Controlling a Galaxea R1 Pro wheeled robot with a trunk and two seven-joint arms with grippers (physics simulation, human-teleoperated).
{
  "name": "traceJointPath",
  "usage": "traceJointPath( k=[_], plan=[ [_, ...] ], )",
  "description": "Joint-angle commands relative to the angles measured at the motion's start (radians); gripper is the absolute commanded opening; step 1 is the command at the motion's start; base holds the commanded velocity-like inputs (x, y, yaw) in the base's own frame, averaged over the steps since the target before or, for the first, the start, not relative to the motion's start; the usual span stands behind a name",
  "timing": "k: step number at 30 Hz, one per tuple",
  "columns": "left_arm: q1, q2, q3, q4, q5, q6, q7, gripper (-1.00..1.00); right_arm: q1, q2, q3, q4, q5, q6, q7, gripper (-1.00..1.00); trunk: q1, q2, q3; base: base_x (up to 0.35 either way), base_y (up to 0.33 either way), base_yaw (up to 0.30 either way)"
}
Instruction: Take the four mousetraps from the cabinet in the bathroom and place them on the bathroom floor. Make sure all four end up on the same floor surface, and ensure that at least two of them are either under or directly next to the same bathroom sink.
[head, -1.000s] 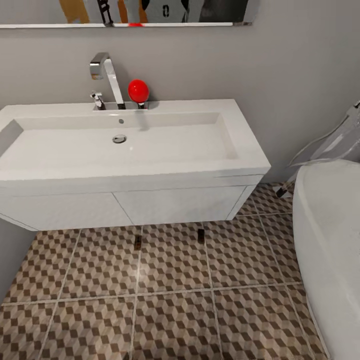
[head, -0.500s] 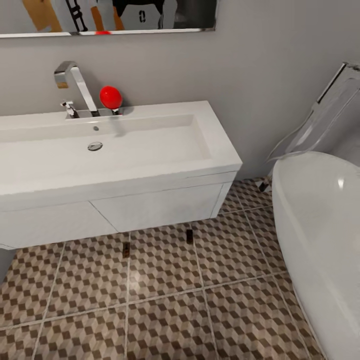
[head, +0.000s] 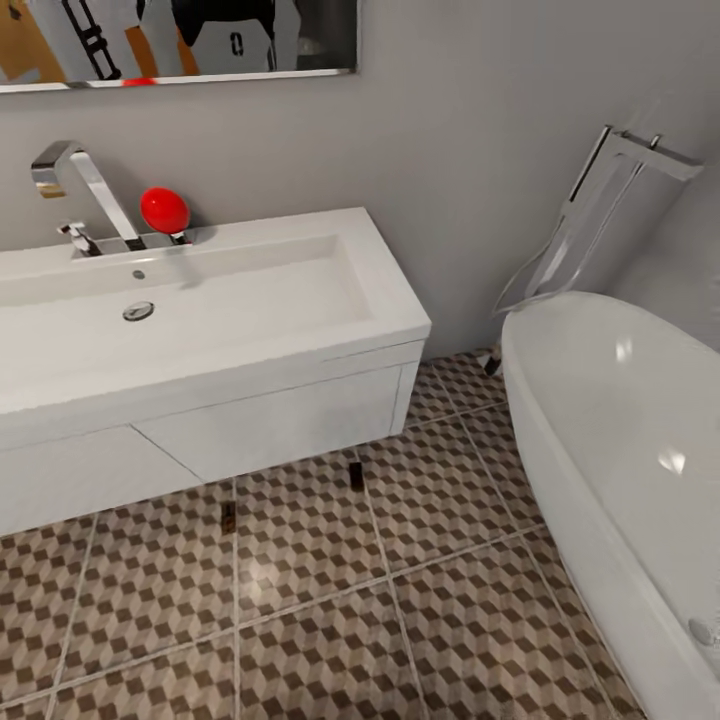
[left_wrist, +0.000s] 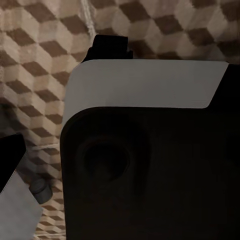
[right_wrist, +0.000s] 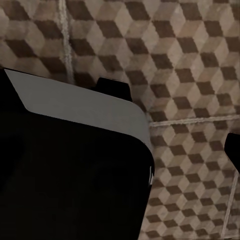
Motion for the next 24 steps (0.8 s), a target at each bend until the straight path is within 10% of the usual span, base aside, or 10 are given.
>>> traceJointPath(
  k=[1,24],
  plan=[
    [-0.001,0.002,-0.007,-0.005,0.006,-0.005,0.007,1.00,-0.001,0.000,0.008,0.001,-0.009,-0.003,0.000,1.00,0.000,0.000,0.001,0.000,0.000,-0.232],
    [-0.001,0.006,-0.008,-0.002,0.005,-0.006,0.004,1.00,-0.001,-0.001,0.008,0.001,-0.009,-0.003,0.021,1.00,0.000,0.000,0.025,0.000,0.000,-0.232]
  ],
)
